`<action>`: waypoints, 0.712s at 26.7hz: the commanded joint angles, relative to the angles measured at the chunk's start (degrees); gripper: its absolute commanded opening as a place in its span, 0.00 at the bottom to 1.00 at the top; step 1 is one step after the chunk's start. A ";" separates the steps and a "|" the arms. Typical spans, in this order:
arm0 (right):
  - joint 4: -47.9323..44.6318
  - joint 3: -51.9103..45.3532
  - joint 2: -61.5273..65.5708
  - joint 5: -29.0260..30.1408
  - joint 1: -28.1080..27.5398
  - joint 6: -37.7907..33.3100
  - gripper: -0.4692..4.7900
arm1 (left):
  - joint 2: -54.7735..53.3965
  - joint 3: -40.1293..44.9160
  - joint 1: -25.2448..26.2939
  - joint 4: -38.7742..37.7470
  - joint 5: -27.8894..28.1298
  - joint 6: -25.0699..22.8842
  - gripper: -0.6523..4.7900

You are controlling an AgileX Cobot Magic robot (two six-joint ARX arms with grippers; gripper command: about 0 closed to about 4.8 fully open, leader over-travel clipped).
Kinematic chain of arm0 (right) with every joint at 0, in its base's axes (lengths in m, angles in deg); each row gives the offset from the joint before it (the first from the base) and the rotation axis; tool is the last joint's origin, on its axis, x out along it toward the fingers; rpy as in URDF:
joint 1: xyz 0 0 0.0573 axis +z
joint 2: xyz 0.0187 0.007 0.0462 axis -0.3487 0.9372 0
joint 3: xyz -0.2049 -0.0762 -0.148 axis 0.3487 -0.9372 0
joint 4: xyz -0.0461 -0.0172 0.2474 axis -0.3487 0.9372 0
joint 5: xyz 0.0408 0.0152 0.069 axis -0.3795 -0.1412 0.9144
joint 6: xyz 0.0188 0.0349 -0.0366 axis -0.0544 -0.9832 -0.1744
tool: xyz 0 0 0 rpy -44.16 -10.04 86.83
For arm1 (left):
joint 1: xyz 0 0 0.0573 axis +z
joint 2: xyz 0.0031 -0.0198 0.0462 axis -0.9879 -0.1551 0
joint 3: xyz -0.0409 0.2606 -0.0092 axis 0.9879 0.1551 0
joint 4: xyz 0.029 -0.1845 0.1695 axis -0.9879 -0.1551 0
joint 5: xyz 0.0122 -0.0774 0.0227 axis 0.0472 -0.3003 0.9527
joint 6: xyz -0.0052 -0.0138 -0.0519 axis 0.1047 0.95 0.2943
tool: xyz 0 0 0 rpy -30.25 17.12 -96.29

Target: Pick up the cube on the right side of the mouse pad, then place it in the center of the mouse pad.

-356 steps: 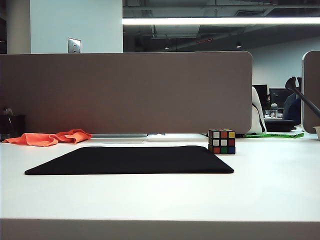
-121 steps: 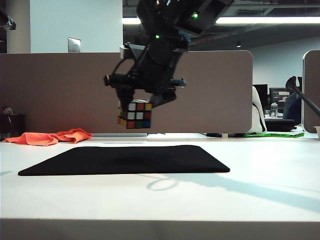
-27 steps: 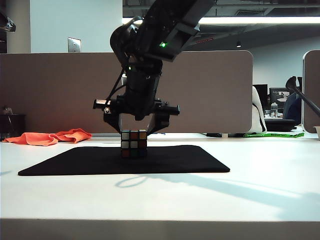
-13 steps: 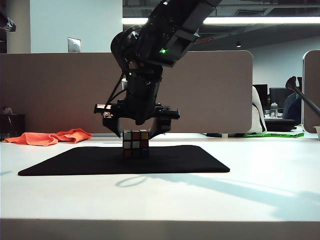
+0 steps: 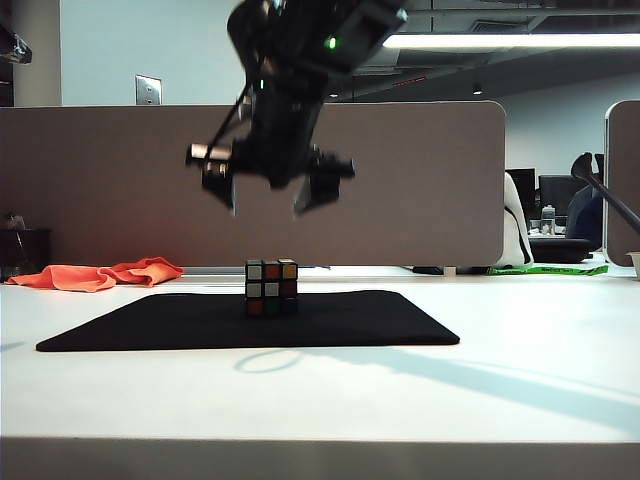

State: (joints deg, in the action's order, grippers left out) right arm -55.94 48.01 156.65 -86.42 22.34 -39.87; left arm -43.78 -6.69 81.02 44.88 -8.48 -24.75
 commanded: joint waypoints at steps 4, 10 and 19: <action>-3.48 0.46 -5.11 -0.11 -1.53 9.07 0.09 | 0.07 -0.28 -0.09 1.66 -0.20 -0.15 0.11; 1.03 0.42 -11.17 2.93 -5.88 13.97 0.09 | 0.28 -0.28 0.02 2.73 0.04 -0.52 0.11; 0.26 -7.56 -27.06 11.21 -16.63 16.11 0.09 | 5.77 -0.13 0.02 2.64 2.86 -2.05 0.11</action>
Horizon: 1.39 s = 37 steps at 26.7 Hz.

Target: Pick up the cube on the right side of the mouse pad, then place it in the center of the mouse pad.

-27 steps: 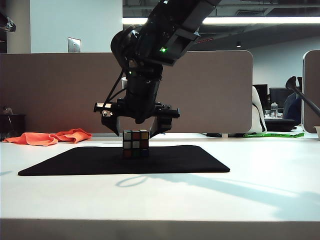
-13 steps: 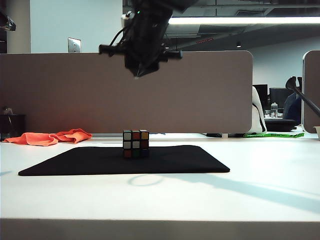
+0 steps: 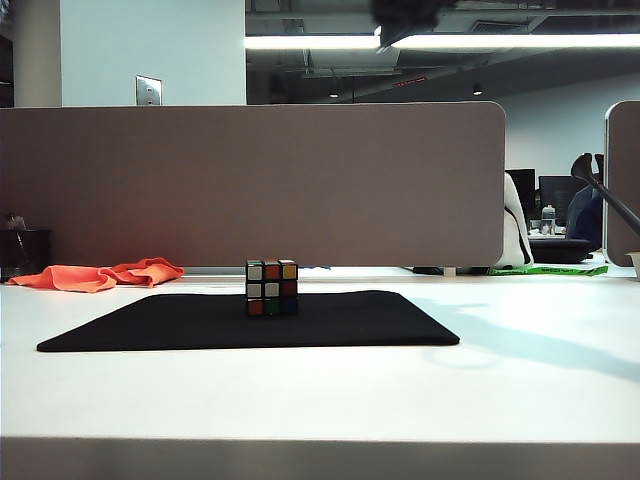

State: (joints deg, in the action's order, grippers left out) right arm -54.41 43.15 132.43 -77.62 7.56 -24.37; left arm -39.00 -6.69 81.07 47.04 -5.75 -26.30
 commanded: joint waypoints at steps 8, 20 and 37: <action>-11.58 -24.22 -17.11 7.48 -6.86 1.70 0.09 | 6.45 1.68 -0.04 -0.59 2.08 -0.44 0.11; -23.21 -58.80 -41.79 10.75 -11.26 1.38 0.09 | 20.59 3.72 -0.07 -12.46 3.74 -0.44 0.11; -6.82 -68.50 -63.30 11.21 -11.32 3.21 0.09 | 32.37 3.72 -0.07 -30.49 -5.42 4.28 0.11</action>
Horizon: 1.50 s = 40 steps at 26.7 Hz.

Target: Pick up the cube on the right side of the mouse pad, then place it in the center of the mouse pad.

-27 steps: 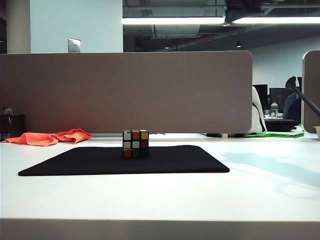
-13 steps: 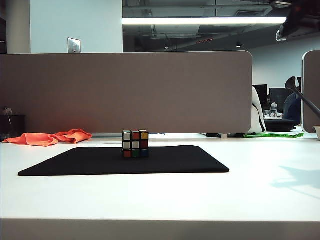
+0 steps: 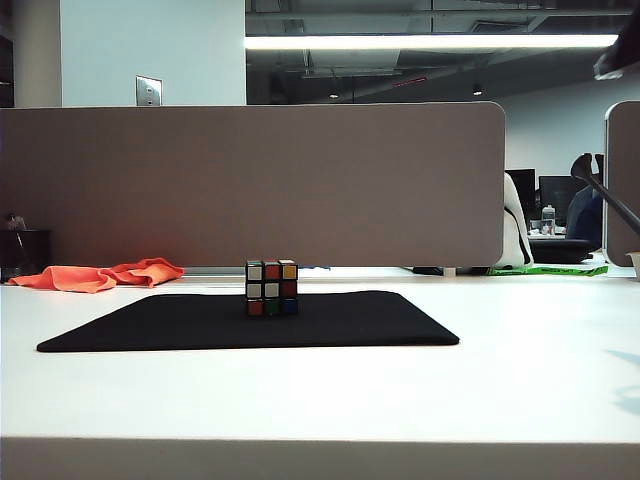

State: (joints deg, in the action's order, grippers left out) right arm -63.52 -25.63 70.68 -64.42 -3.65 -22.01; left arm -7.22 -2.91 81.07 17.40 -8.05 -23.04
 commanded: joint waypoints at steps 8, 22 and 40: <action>4.46 -3.74 -7.19 -3.17 -1.73 0.87 0.09 | 2.64 -0.07 -0.07 -5.68 -3.85 0.63 0.11; 14.32 -12.22 -35.10 -2.01 -8.61 -4.85 0.09 | 4.90 -0.07 -0.04 -7.63 -6.82 1.18 0.11; -9.16 -27.39 -36.68 -8.92 -8.50 -0.31 0.09 | 4.90 3.10 -0.04 6.99 3.19 2.16 0.11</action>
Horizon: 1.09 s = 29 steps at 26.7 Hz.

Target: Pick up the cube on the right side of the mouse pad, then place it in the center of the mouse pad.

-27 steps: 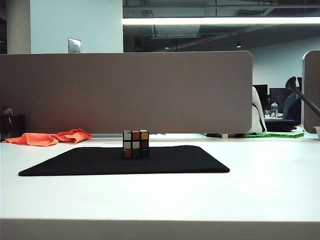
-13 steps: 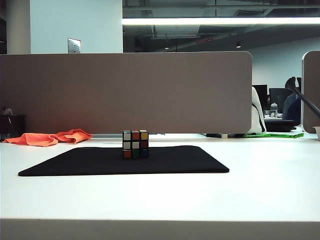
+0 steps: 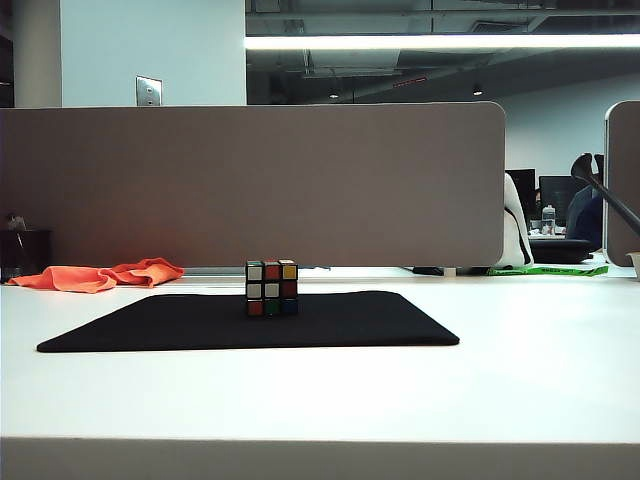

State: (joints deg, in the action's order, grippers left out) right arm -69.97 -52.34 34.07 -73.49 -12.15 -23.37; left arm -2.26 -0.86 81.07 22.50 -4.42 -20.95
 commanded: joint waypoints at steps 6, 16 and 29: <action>-2.03 -0.68 0.00 3.45 0.00 4.52 0.09 | -0.07 3.80 -0.04 5.90 -0.57 0.07 0.11; -3.54 -0.68 -0.02 4.11 -6.23 5.49 0.09 | -0.07 8.70 -0.04 13.53 -0.52 -0.20 0.11; -4.61 -0.68 0.00 13.31 -17.62 0.79 0.09 | -0.04 19.56 -0.04 26.14 7.89 -0.22 0.11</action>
State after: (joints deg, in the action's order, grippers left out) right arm -73.36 -52.97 34.10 -61.44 -29.68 -22.21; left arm -2.28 18.00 81.07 45.97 2.34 -21.10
